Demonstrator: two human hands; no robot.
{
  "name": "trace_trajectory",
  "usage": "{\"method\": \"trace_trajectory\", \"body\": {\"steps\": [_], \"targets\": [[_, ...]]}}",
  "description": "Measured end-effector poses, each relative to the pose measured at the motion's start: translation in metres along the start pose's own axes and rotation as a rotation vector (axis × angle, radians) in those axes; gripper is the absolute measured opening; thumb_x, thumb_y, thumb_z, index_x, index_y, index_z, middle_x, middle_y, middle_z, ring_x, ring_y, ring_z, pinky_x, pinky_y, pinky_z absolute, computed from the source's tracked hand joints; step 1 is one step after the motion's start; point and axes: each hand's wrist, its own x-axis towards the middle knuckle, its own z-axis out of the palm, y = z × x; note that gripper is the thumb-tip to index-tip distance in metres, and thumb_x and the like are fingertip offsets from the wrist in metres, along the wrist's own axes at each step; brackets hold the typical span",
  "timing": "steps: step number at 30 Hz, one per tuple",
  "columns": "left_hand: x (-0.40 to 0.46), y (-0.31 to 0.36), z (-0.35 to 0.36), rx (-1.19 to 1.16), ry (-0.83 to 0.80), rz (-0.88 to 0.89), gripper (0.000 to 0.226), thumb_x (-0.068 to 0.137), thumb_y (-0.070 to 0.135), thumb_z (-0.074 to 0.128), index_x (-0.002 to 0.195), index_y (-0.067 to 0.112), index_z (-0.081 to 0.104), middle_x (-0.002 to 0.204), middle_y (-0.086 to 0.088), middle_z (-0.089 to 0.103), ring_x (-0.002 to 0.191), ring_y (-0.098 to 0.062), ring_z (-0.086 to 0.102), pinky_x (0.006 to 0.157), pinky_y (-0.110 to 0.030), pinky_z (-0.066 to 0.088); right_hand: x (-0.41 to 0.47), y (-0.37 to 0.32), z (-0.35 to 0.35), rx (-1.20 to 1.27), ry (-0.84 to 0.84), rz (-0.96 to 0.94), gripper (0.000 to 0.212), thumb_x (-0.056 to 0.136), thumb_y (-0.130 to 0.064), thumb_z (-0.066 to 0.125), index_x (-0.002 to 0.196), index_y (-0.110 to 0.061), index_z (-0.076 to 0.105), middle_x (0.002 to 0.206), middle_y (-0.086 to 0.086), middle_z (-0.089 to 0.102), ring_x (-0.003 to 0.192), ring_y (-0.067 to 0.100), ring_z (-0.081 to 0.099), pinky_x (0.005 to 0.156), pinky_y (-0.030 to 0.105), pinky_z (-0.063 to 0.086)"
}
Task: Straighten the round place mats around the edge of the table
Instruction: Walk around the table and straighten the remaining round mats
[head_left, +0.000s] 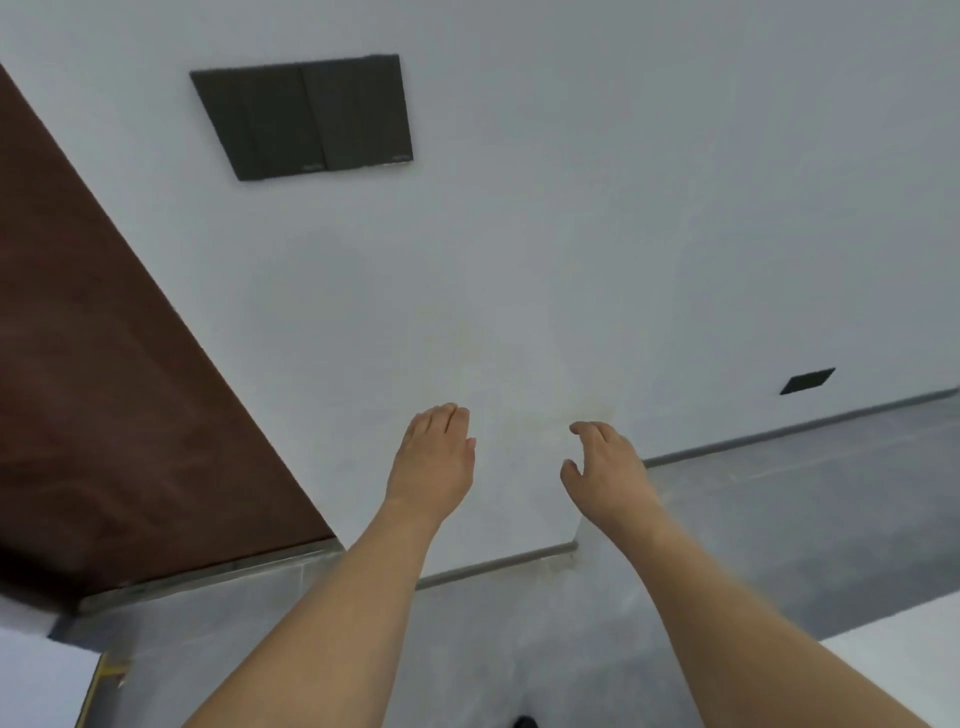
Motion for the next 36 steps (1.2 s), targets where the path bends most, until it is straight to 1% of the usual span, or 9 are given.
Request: {"method": "trace_trajectory", "body": {"steps": [7,12,15,18,21,26,30,34,36], "targets": [[0.085,0.029,0.040,-0.071,-0.148,0.300,0.042,0.099,0.023,0.039,0.138,0.009,0.042,0.144,-0.008,0.045,0.134,-0.024,0.038,0.116,-0.033,0.028,0.054,0.040,-0.014,0.054,0.034,0.189,0.050,0.092,-0.019,0.048,0.141,-0.010,0.040,0.146,0.008,0.043,0.131,0.026,0.043,0.110,0.039,0.037],[0.151,0.058,0.066,-0.133,-0.191,0.538,0.041,0.099,0.022,0.040,0.137,0.007,0.044,0.142,-0.009,0.047,0.132,-0.024,0.040,0.112,-0.034,0.033,0.073,0.074,-0.029,0.084,0.127,0.425,0.052,0.093,-0.020,0.049,0.142,-0.009,0.039,0.147,0.009,0.041,0.134,0.026,0.039,0.109,0.037,0.034],[0.184,0.084,0.082,-0.170,-0.197,0.705,0.039,0.098,0.019,0.042,0.134,0.004,0.047,0.139,-0.012,0.050,0.129,-0.027,0.045,0.110,-0.034,0.036,0.073,0.092,-0.033,0.094,0.173,0.549,0.052,0.093,-0.020,0.048,0.142,-0.008,0.039,0.146,0.011,0.043,0.132,0.029,0.041,0.111,0.038,0.033],[0.203,0.120,0.100,-0.232,-0.212,0.800,0.036,0.096,0.016,0.046,0.129,0.003,0.051,0.133,-0.014,0.055,0.123,-0.029,0.050,0.105,-0.036,0.041,0.065,0.115,-0.035,0.109,0.228,0.666,0.051,0.093,-0.021,0.048,0.141,-0.010,0.040,0.145,0.010,0.043,0.130,0.028,0.041,0.108,0.038,0.035],[0.217,0.161,0.115,-0.261,-0.254,0.895,0.036,0.095,0.017,0.047,0.128,0.002,0.052,0.132,-0.015,0.056,0.121,-0.030,0.051,0.104,-0.037,0.042,0.056,0.142,-0.037,0.115,0.245,0.778,0.051,0.092,-0.022,0.048,0.141,-0.011,0.040,0.145,0.009,0.043,0.129,0.028,0.042,0.105,0.038,0.038],[0.250,0.218,0.138,-0.242,-0.293,0.938,0.038,0.096,0.019,0.044,0.131,0.004,0.048,0.135,-0.013,0.051,0.124,-0.028,0.047,0.107,-0.035,0.039,0.063,0.192,-0.052,0.155,0.296,0.860,0.051,0.091,-0.022,0.048,0.140,-0.012,0.041,0.145,0.009,0.044,0.129,0.028,0.043,0.106,0.039,0.037],[0.275,0.267,0.156,-0.218,-0.329,0.986,0.039,0.097,0.020,0.042,0.132,0.005,0.047,0.137,-0.011,0.050,0.124,-0.027,0.045,0.105,-0.034,0.040,0.069,0.235,-0.066,0.198,0.355,0.932,0.051,0.090,-0.020,0.048,0.140,-0.011,0.042,0.144,0.010,0.044,0.130,0.029,0.042,0.106,0.039,0.037],[0.299,0.314,0.171,-0.186,-0.370,1.055,0.035,0.097,0.020,0.041,0.128,0.006,0.049,0.129,-0.011,0.053,0.116,-0.027,0.049,0.101,-0.034,0.043,0.074,0.267,-0.074,0.247,0.343,1.002,0.051,0.090,-0.020,0.048,0.140,-0.010,0.042,0.145,0.010,0.043,0.130,0.029,0.043,0.105,0.038,0.038],[0.313,0.337,0.181,-0.176,-0.403,1.082,0.035,0.097,0.020,0.040,0.126,0.005,0.050,0.127,-0.011,0.054,0.114,-0.027,0.050,0.100,-0.035,0.044,0.080,0.285,-0.081,0.260,0.371,1.032,0.050,0.090,-0.020,0.049,0.139,-0.009,0.044,0.144,0.010,0.044,0.129,0.029,0.044,0.105,0.037,0.038]]}}
